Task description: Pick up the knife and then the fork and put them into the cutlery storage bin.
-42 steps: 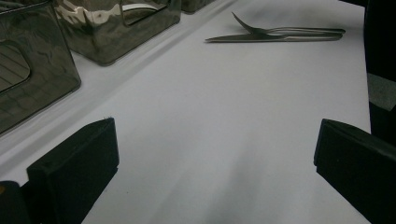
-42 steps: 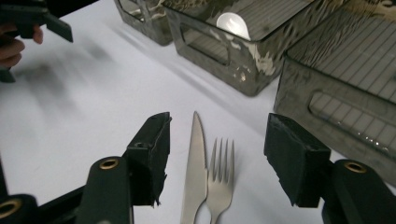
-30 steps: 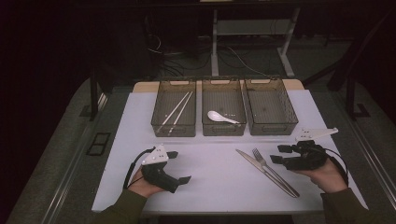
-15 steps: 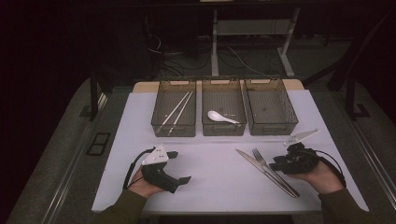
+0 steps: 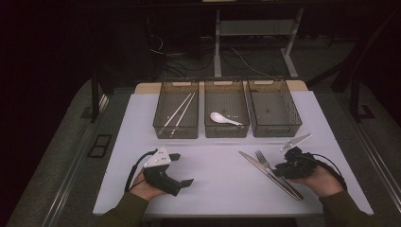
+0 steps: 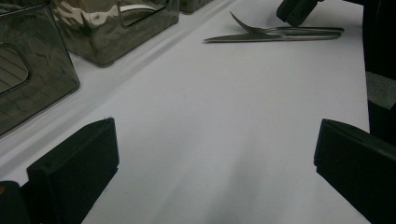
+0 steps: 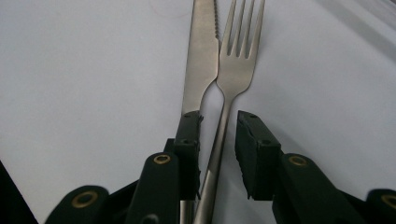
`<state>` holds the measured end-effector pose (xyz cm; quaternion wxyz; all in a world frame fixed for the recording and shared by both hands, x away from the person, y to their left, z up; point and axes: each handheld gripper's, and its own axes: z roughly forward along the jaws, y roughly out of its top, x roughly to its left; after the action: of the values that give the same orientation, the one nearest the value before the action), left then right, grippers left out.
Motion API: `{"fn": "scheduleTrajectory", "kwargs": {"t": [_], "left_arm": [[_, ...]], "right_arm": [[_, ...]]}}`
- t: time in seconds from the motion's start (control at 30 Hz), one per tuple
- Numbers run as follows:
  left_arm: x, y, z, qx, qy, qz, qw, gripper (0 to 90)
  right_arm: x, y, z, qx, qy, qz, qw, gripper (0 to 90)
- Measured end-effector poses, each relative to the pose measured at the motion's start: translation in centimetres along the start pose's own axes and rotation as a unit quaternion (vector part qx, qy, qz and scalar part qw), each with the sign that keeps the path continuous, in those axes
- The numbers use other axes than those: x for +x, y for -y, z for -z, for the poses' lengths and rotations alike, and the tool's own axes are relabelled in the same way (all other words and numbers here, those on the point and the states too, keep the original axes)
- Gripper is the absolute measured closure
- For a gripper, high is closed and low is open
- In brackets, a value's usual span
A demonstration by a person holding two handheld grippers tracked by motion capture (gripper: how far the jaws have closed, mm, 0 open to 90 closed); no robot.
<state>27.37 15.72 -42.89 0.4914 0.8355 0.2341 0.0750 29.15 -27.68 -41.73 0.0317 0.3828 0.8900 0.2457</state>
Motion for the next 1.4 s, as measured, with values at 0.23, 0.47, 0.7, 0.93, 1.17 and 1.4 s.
{"fn": "scheduleTrajectory", "kwargs": {"t": [0.23, 0.47, 0.7, 0.93, 1.17, 1.4], "left_arm": [[0.0, 0.0, 0.0, 0.001, 0.0, -0.001, 1.0, 0.0], [0.0, 0.0, 0.0, 0.0, 0.0, -0.001, 1.0, 0.0], [0.0, 0.0, -0.1, 0.004, 0.0, -0.003, 1.0, 0.0], [0.0, 0.0, -0.1, 0.005, -0.001, -0.003, 1.0, 0.0], [0.0, 0.0, -0.1, 0.005, 0.0, -0.001, 1.0, 0.0], [0.0, 0.0, -0.1, 0.005, 0.0, -0.001, 1.0, 0.0]], "right_arm": [[0.0, 0.1, -0.6, 0.016, 0.005, 0.006, 0.9998, 74.6], [0.2, 0.1, -1.0, 0.032, 0.013, 0.019, 0.9992, 77.0], [0.2, -0.3, -1.2, 0.049, 0.015, 0.021, 0.9985, 78.3], [0.3, -1.0, -1.4, 0.075, 0.023, 0.009, 0.9969, 80.0], [0.4, -1.7, -1.6, 0.101, 0.032, -0.004, 0.9944, 83.6], [0.4, -1.7, -1.6, 0.101, 0.036, -0.003, 0.9942, 84.8]]}}
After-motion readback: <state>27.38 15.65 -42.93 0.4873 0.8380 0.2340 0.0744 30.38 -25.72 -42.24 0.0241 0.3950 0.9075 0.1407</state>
